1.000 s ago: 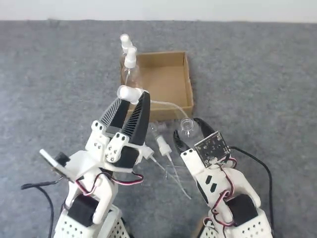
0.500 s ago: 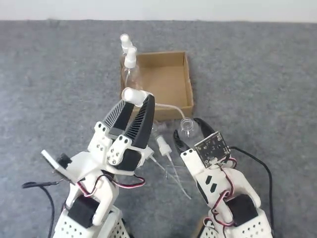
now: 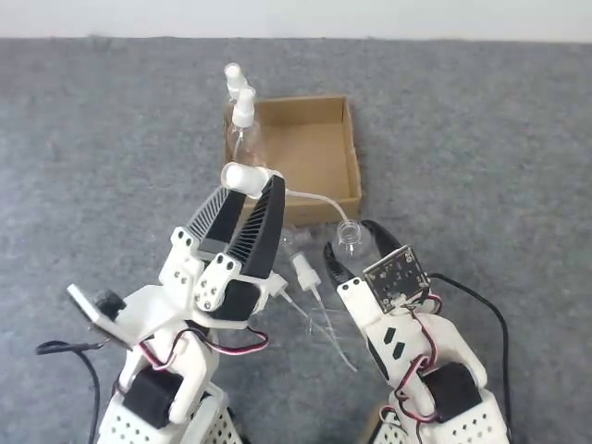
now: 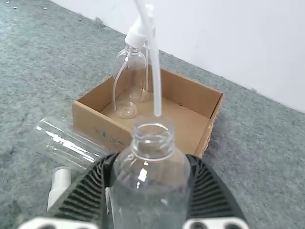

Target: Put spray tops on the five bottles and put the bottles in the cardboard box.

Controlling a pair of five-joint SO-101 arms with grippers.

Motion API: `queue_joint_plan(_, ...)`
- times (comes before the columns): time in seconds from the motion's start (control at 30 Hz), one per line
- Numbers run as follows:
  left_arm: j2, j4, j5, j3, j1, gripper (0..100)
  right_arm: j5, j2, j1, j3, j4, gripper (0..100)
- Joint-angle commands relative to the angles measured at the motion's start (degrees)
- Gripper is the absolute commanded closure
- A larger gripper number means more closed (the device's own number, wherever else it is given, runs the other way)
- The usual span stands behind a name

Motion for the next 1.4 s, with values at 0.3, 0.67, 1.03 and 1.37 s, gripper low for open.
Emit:
queue_joint_plan(0.3,-0.9,3.7,0.2,-3.4,0.4,99,0.8,0.3,-0.1,-0.4,-1.8,95.8)
queue_joint_plan(0.67,-0.9,3.4,0.1,0.9,1.1,99,0.8,0.3,-0.1,-0.4,-1.8,95.8)
queue_joint_plan(1.03,-0.9,3.6,-0.2,4.7,7.6,99,0.8,0.3,-0.3,-0.4,-1.8,95.8)
queue_joint_plan(1.37,-0.8,3.7,-7.4,8.7,12.2,99,3.3,0.3,-0.5,-0.4,-1.8,95.8)
